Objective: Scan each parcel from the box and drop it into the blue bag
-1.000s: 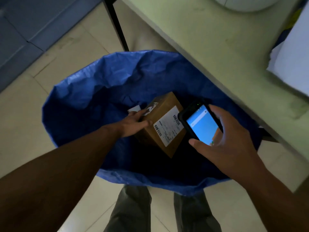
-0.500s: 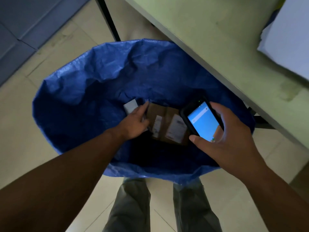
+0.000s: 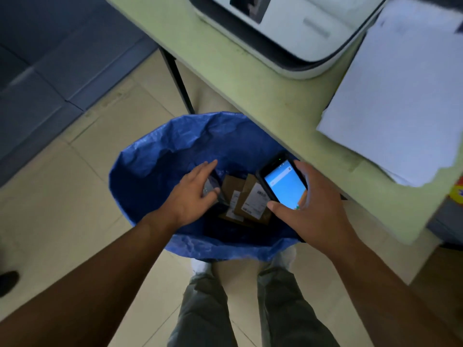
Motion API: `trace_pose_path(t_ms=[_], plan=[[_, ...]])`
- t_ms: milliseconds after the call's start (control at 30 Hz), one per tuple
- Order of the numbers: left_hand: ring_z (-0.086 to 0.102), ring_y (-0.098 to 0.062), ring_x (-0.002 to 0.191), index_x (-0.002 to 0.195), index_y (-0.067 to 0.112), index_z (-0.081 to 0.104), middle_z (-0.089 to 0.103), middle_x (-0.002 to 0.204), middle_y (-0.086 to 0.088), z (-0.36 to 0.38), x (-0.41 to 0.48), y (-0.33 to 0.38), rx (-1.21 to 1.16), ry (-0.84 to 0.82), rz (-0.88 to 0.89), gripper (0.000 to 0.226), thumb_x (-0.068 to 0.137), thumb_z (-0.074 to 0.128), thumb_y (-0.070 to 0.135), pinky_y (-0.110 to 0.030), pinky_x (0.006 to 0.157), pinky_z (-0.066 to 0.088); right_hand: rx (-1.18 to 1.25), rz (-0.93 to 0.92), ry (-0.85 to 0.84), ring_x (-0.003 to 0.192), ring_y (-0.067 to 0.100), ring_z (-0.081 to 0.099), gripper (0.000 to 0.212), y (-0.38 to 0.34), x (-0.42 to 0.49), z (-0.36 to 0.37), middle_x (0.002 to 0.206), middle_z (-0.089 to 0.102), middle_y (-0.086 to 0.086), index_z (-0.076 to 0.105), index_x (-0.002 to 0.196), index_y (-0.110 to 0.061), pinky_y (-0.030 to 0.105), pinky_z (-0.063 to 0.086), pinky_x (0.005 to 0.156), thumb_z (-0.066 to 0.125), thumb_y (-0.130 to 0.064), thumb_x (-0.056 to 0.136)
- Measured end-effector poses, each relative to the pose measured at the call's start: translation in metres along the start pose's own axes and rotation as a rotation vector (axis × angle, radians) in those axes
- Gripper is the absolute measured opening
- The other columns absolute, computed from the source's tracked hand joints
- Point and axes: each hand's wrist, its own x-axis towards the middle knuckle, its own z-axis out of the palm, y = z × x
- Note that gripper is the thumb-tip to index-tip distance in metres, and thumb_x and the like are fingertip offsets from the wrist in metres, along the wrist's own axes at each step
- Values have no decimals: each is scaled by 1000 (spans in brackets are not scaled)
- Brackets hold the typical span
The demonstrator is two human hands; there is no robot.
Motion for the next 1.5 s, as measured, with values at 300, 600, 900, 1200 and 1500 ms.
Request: trace_pose_path(t_ms=[300, 600, 900, 1200, 1500], plan=[[46, -18, 128, 143, 33, 53, 54, 139, 9, -80, -68, 102, 103, 169, 164, 68, 84, 43, 65, -33, 100, 39, -21, -37, 83, 103, 5, 53, 76, -86, -36, -69, 114, 53, -17, 42, 128, -43, 30, 50, 82, 71, -61, 60], [47, -15, 129, 144, 35, 52, 59, 139, 9, -153, -118, 166, 96, 242, 346, 63, 88, 45, 62, -38, 108, 40, -22, -50, 272, 106, 6, 48, 83, -154, -85, -122, 121, 48, -16, 36, 134, -42, 22, 43, 79, 77, -57, 64], [50, -10, 129, 143, 32, 56, 57, 138, 12, -179, -133, 198, 19, 158, 540, 57, 91, 53, 56, -34, 109, 40, -170, 56, 510, 100, -1, 43, 89, -184, -155, -152, 119, 44, -23, 31, 139, -43, 22, 40, 76, 72, -64, 63], [47, -8, 132, 139, 47, 47, 53, 139, 19, -161, -147, 227, 72, 46, 625, 47, 96, 64, 39, -29, 109, 37, -169, 145, 737, 101, -2, 42, 92, -179, -218, -180, 115, 39, -26, 28, 140, -43, 22, 44, 74, 71, -66, 62], [40, 2, 132, 138, 53, 43, 49, 139, 31, -88, -178, 318, 135, -8, 746, 47, 96, 62, 44, -17, 104, 29, -133, 196, 874, 97, -5, 40, 88, -126, -312, -241, 109, 36, -30, 25, 134, -50, 11, 35, 67, 70, -68, 61]])
